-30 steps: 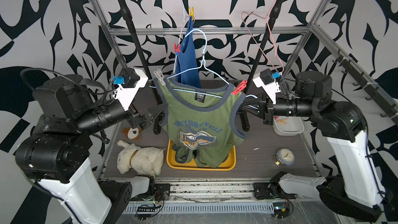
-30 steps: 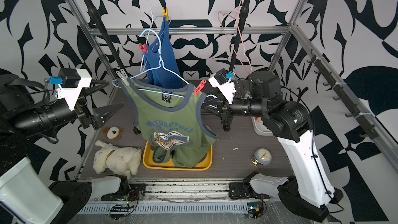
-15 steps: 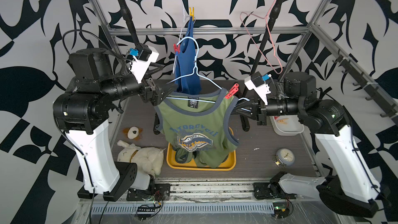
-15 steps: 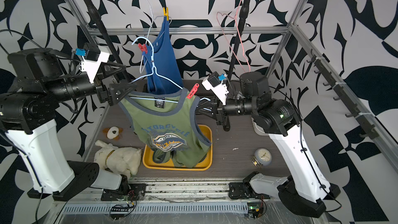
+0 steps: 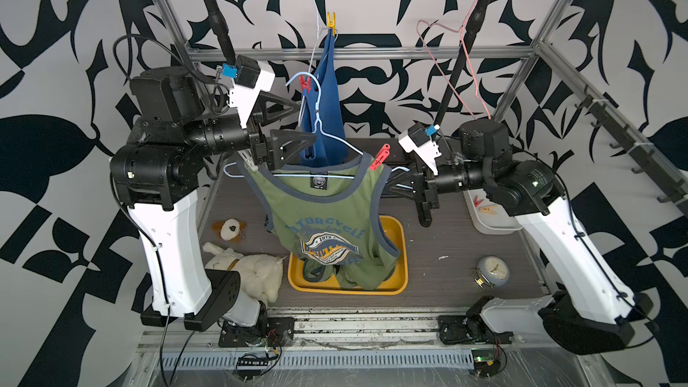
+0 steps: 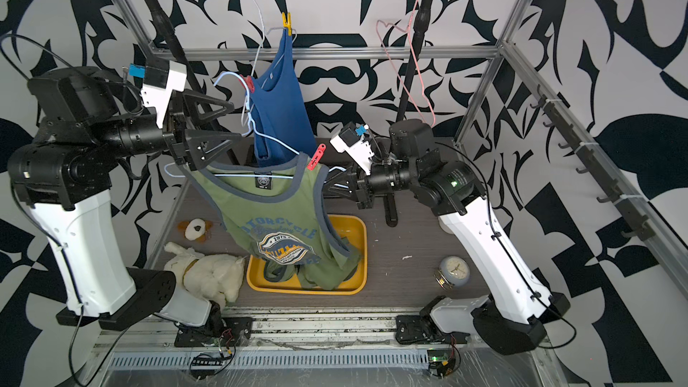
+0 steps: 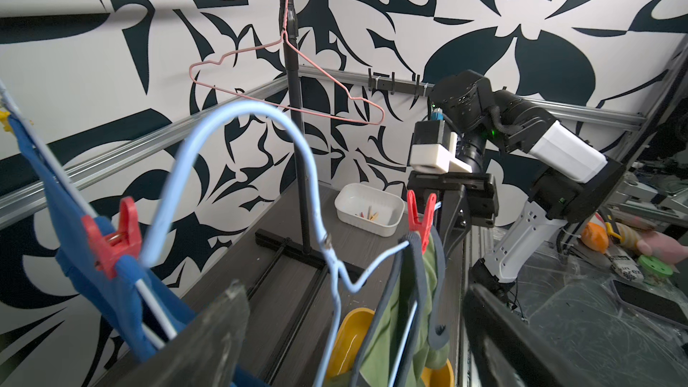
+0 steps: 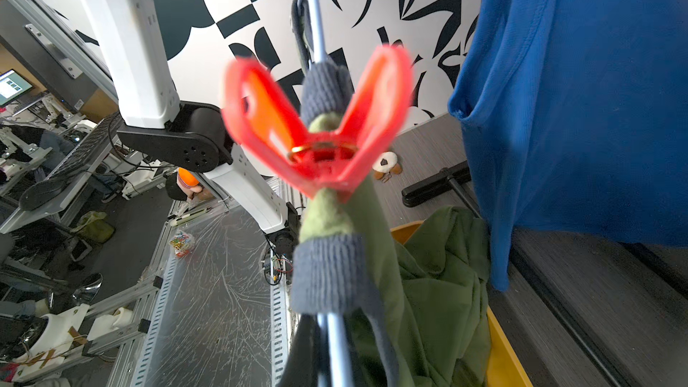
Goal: Remove the clothespins securing tank tops to the hanger
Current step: Pick up the hanger from the clothesline.
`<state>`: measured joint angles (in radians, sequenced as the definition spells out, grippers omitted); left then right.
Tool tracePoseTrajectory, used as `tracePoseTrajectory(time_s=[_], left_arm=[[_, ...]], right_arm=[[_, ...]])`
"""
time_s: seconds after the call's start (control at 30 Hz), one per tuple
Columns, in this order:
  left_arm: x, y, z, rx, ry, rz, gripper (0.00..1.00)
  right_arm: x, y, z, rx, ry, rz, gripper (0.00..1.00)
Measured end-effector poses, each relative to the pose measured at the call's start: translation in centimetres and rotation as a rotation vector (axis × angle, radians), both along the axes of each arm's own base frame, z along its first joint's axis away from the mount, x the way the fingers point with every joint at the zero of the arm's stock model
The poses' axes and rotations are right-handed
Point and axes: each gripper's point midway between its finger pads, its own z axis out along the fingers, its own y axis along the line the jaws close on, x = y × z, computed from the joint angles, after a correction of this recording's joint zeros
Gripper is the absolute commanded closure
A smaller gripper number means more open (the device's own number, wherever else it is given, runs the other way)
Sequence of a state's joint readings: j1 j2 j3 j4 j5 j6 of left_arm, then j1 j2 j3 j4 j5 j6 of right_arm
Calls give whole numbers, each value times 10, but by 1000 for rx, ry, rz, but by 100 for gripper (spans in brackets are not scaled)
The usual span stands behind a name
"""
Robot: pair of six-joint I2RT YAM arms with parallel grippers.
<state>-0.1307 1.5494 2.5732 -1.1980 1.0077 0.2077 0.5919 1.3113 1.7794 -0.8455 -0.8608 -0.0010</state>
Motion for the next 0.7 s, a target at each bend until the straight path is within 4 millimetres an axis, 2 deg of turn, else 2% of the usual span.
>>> tracePoseTrajectory(time_s=[0.17, 0.33, 0.47, 0.7], left_arm=[[12, -4, -5, -17, 49, -22, 9], [13, -6, -5, -31, 70, -41, 16], [13, -8, -5, -46, 101, -66, 32], [12, -10, -8, -66, 150, -100, 72]], right_arm=[[1, 4, -1, 0, 0, 9, 100], [-3, 8, 2, 11, -15, 28, 100], [-9, 12, 3, 13, -17, 49, 100], [-12, 15, 5, 23, -30, 61, 100]])
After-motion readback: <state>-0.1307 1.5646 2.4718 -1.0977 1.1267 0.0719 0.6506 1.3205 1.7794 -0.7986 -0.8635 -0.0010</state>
